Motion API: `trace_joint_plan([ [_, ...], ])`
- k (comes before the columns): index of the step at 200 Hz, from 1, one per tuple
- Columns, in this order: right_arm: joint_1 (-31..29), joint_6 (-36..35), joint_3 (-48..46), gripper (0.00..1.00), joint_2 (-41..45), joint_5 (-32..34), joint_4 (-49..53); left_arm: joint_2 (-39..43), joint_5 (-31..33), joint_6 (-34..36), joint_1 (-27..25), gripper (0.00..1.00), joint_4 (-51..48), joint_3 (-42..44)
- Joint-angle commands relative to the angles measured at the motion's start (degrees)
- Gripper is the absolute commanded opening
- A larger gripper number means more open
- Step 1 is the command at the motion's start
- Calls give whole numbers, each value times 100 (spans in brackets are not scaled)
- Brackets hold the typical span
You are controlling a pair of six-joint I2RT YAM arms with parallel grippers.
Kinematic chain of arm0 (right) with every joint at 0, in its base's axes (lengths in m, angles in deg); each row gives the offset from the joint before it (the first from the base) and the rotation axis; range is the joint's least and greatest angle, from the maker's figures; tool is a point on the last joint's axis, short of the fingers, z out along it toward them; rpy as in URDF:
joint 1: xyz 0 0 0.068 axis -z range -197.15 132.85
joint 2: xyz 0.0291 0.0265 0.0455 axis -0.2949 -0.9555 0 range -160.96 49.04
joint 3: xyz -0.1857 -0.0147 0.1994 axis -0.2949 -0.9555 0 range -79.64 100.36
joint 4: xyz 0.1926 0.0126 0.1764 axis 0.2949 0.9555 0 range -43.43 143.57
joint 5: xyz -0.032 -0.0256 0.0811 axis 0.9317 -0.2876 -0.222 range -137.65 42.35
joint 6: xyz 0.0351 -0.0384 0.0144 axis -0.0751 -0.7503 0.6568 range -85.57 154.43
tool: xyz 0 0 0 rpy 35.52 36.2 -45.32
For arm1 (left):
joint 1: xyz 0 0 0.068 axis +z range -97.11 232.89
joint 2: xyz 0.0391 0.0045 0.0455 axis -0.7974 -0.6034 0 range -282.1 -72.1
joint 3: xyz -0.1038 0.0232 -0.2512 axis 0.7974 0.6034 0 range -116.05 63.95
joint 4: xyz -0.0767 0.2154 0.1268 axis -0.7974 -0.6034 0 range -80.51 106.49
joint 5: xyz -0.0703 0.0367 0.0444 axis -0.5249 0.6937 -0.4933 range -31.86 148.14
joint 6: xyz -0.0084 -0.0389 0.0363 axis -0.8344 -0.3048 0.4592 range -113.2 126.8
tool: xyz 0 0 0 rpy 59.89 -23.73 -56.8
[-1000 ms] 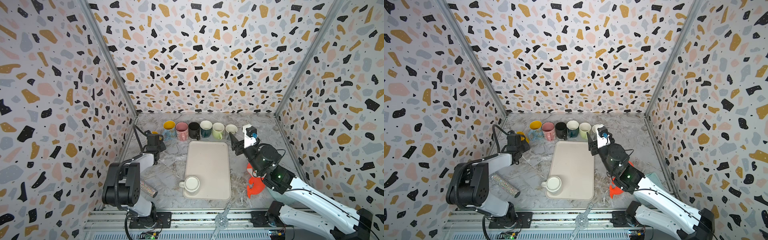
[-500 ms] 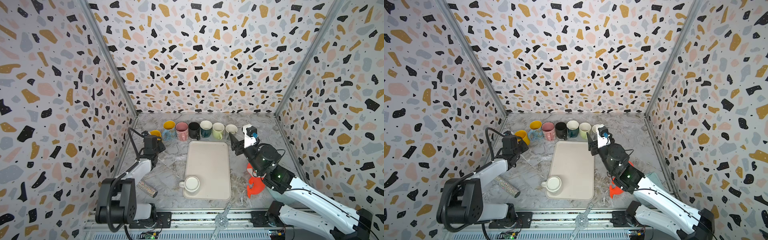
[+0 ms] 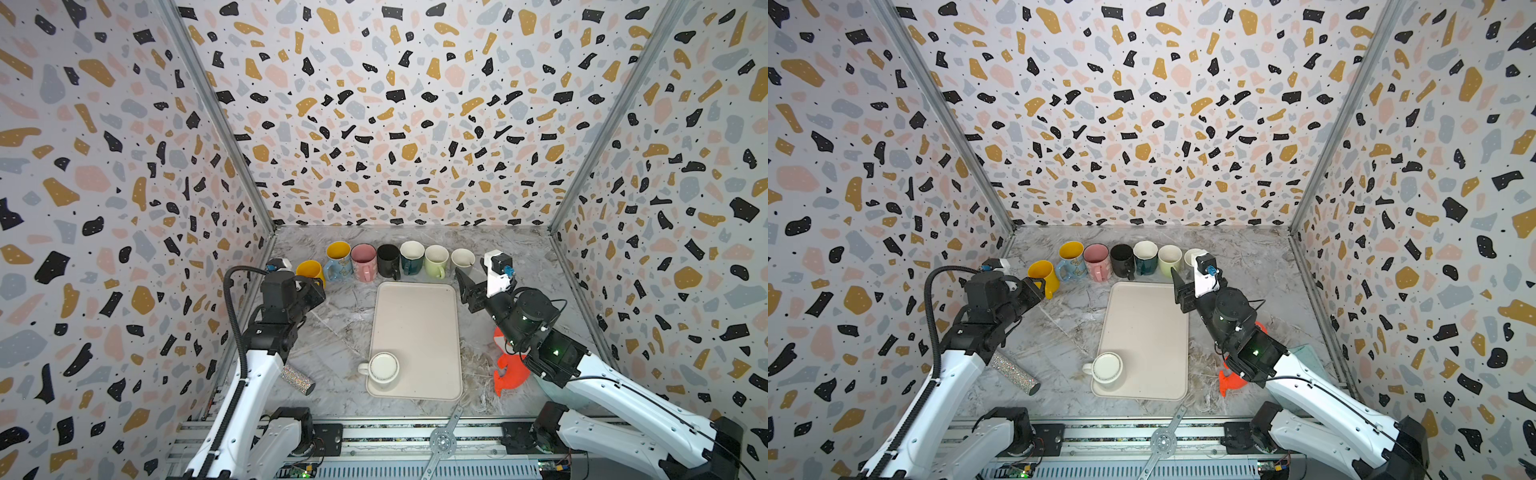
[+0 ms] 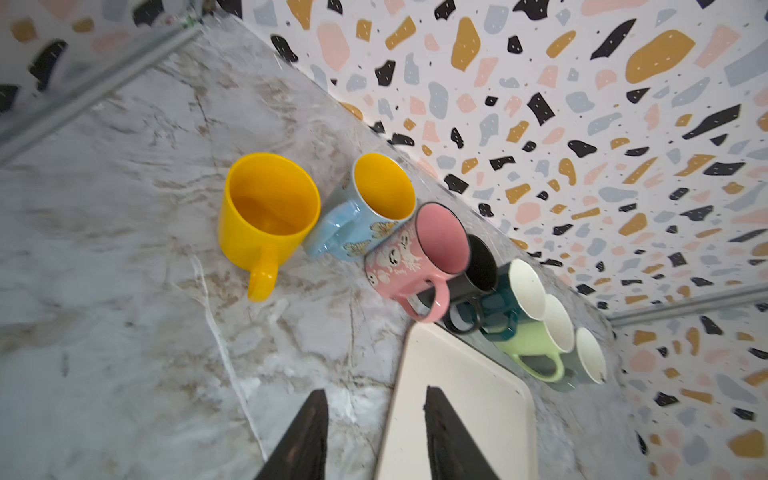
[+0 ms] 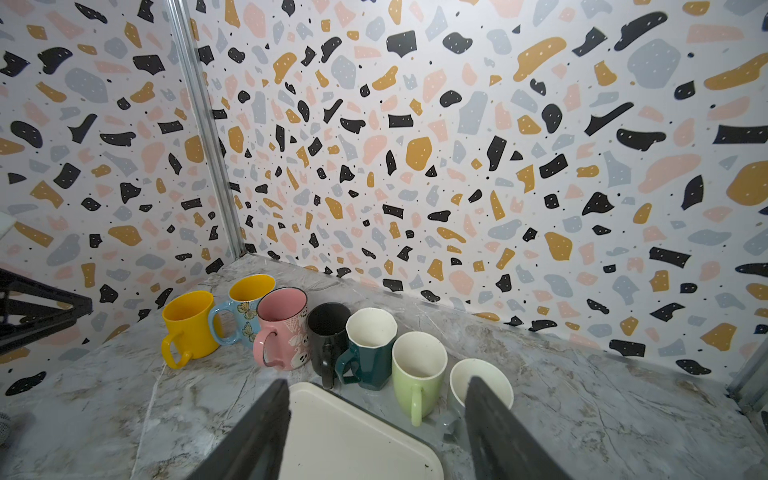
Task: Turn the mug right side up
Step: 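Lower the yellow mug at the row's end and open the left gripper, then move the left gripper down onto the upside-down white mug on the tray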
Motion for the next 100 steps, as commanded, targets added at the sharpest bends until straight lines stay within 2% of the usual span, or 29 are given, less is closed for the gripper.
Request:
trace_joint_plan([
  [1,55,341,441,68,-269,-203,388,-277,-1701,-943,-24,39,-863,-34],
  [20,72,435,705,68,-455,-286,669,-337,-2497,-1936,-24,36,-796,328],
  [39,114,525,923,68,-581,-369,898,-181,-2683,-2830,-29,36,-1092,606],
  [52,149,609,1034,69,-663,-426,1041,-163,-2604,-3077,-133,39,-1591,563],
  [73,220,778,1206,69,-765,-577,1252,-232,-2188,-3485,-377,38,-2436,409],
  [100,320,980,1307,69,-886,-716,1440,245,-1958,-4421,-459,39,-2489,647],
])
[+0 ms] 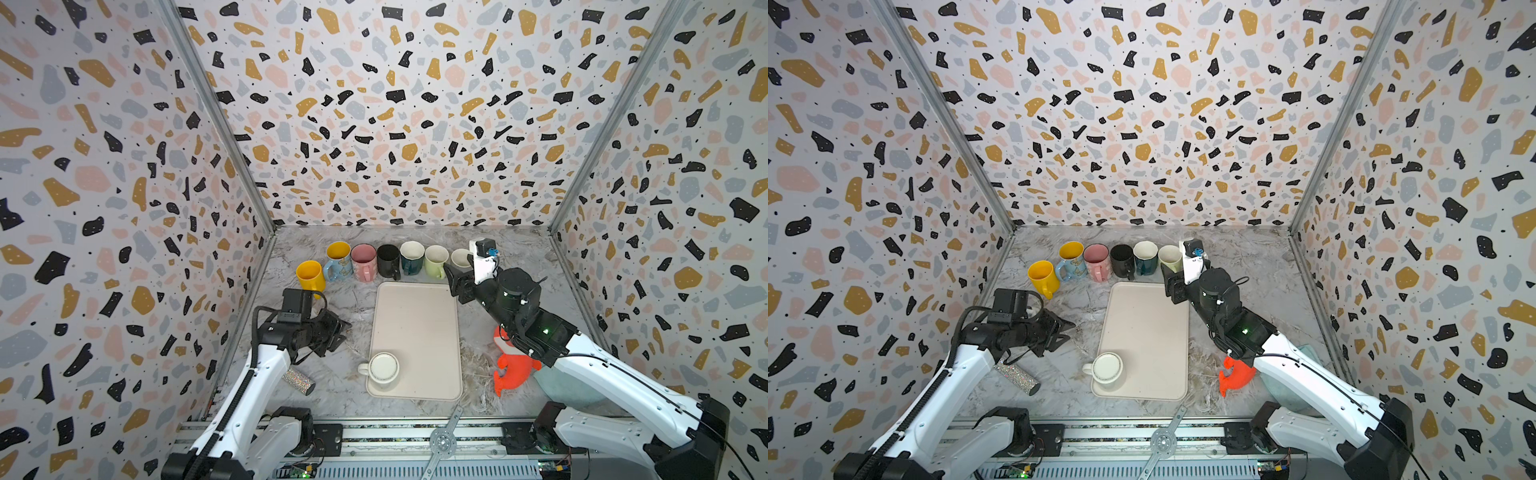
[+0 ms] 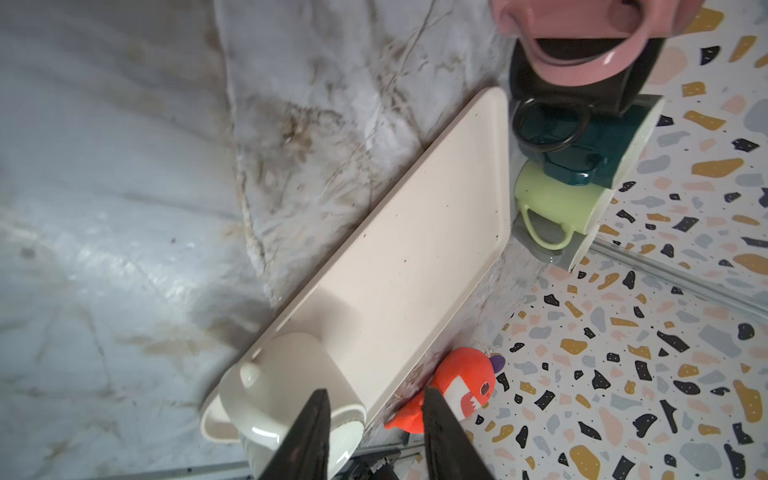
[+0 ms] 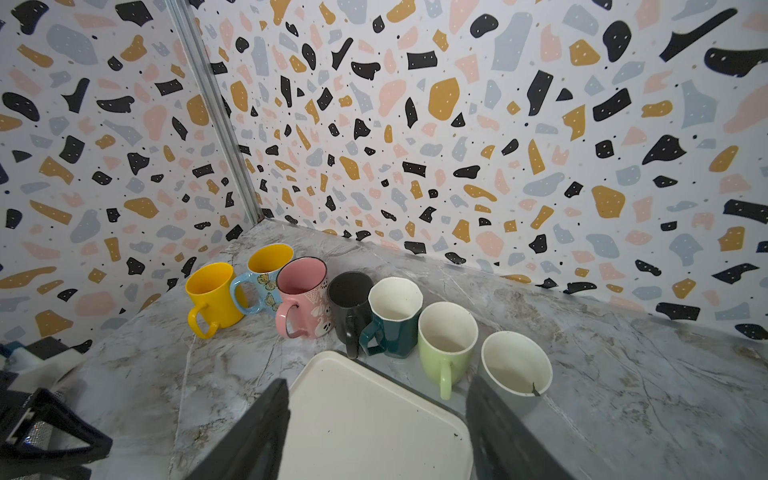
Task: Turn the mug right side up
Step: 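Move the left gripper down onto the upside-down white mug on the tray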
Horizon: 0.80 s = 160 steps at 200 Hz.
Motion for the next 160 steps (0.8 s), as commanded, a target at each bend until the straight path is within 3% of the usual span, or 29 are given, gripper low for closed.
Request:
trace_joint_plan([
  [1,99,311,256,69,-55,-216,350,440,112,-1167,-62,39,-444,77],
  [72,650,817,456,69,-444,-1085,761,1485,711,-2698,-310,35,-419,842],
  [160,1110,1035,645,69,-915,-1743,1099,235,661,-2974,-1588,33,463,924],
])
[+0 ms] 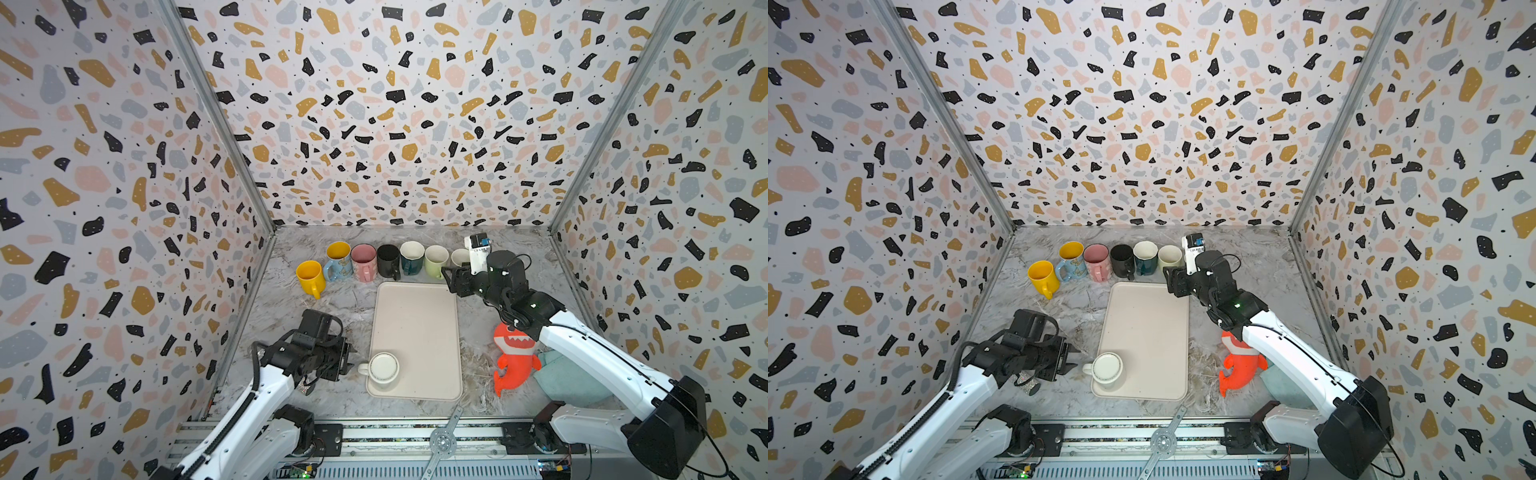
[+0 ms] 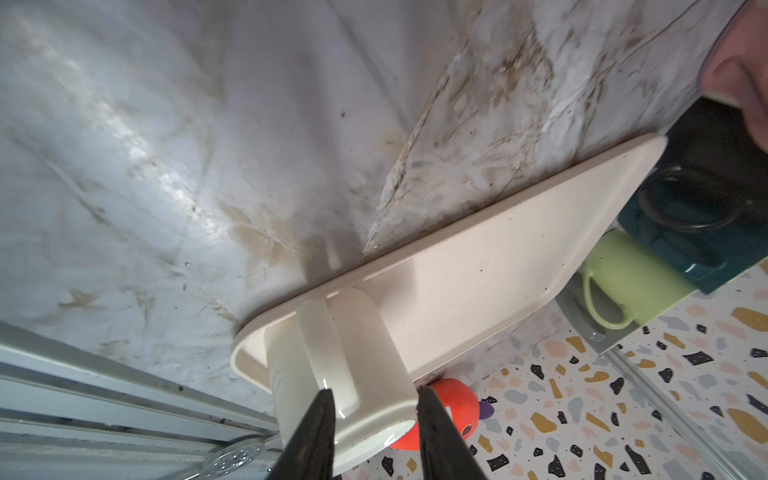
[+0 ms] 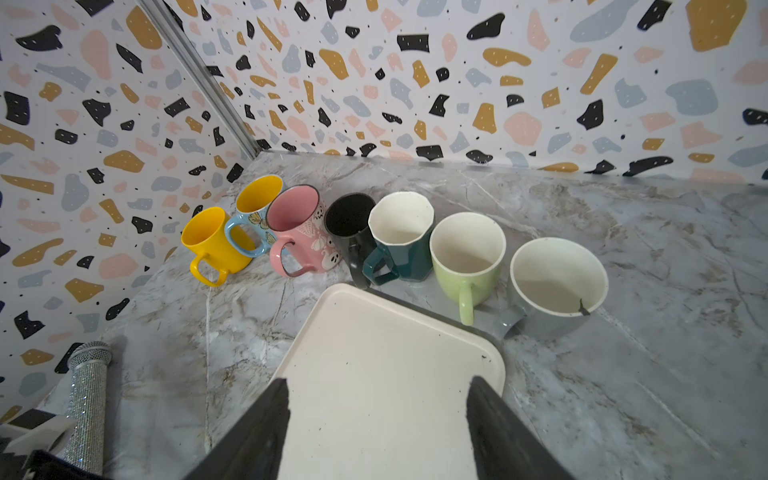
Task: Turn the mug right side up
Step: 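Move the left gripper down onto the upside-down white mug on the tray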
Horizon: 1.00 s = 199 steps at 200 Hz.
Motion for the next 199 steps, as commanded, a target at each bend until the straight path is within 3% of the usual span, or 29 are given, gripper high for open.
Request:
trace_joint_plan([
  [1,106,116,262,69,12,-230,163,-224,-100,-127,-168,33,437,93],
  [70,308,233,236,69,-91,-503,207,-370,-230,-238,-310,32,571,133],
  [144,404,286,340,69,-336,-723,354,-516,-268,100,-385,32,-460,-231],
  [199,461,319,332,69,-507,-918,400,-855,-351,209,-688,32,-555,-384],
])
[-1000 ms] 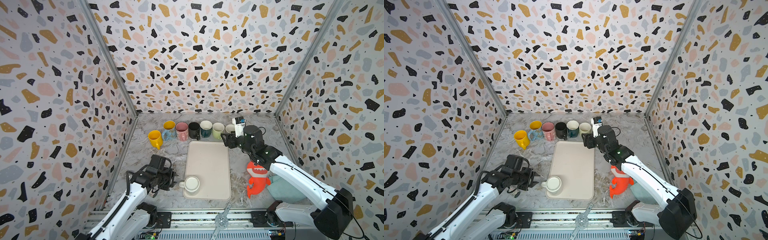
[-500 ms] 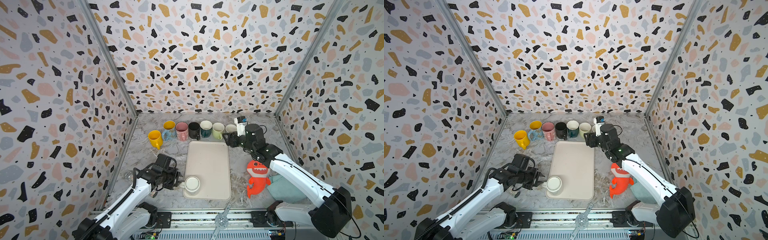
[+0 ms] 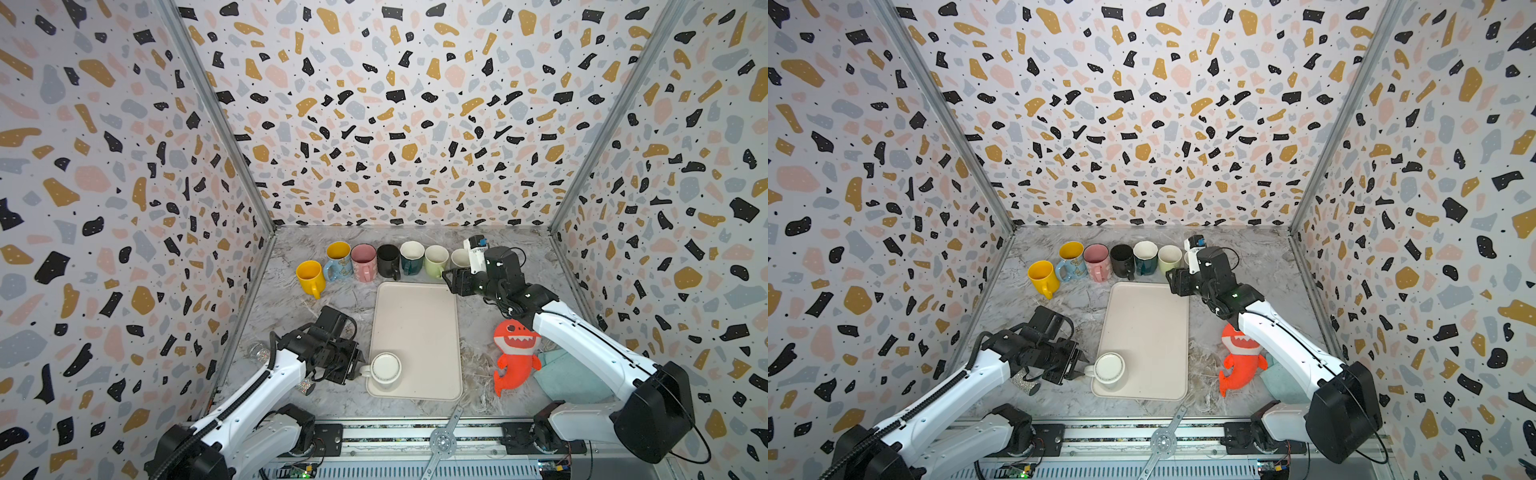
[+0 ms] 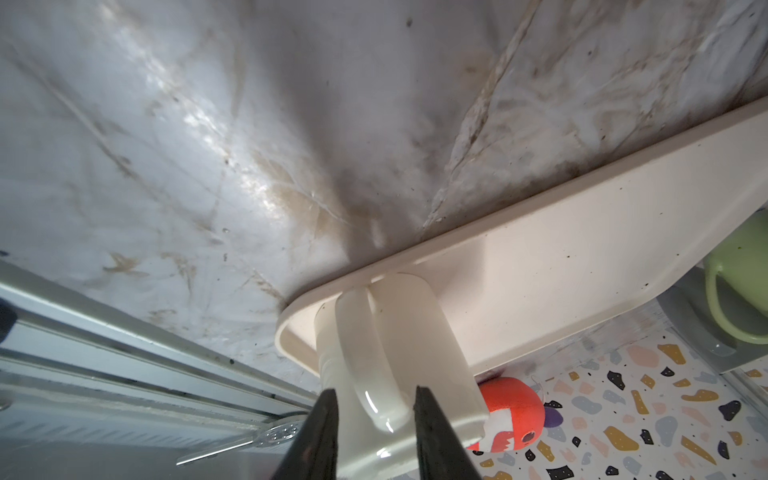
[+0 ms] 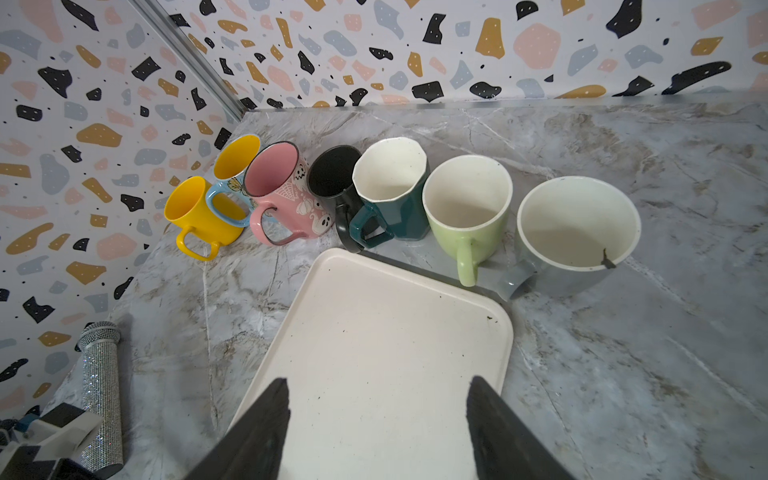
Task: Turn the mug right side up
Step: 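Move the left gripper down onto the upside-down white mug on the tray, then close the left gripper on the white mug and lift it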
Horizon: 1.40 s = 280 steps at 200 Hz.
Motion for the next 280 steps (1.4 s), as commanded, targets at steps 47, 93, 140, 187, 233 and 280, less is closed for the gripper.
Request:
trace_joint_plan([
  [47,106,118,171,69,-55,-258,68,-380,-261,-29,-299,32,239,31],
  [93,214,149,71,69,-31,-318,29,-477,-277,-453,-307,32,1050,241],
  [140,316,191,2,69,-62,-424,1,-823,-359,-461,-303,26,1583,174],
  [187,370,220,-38,69,-95,-469,-11,-1227,-537,-135,-307,13,1694,96],
  [233,420,218,-50,68,-124,-469,2,-1472,-627,-256,-304,0,2553,150],
  [280,466,202,-57,67,-21,-360,133,-1957,-448,622,-290,0,3397,-606],
])
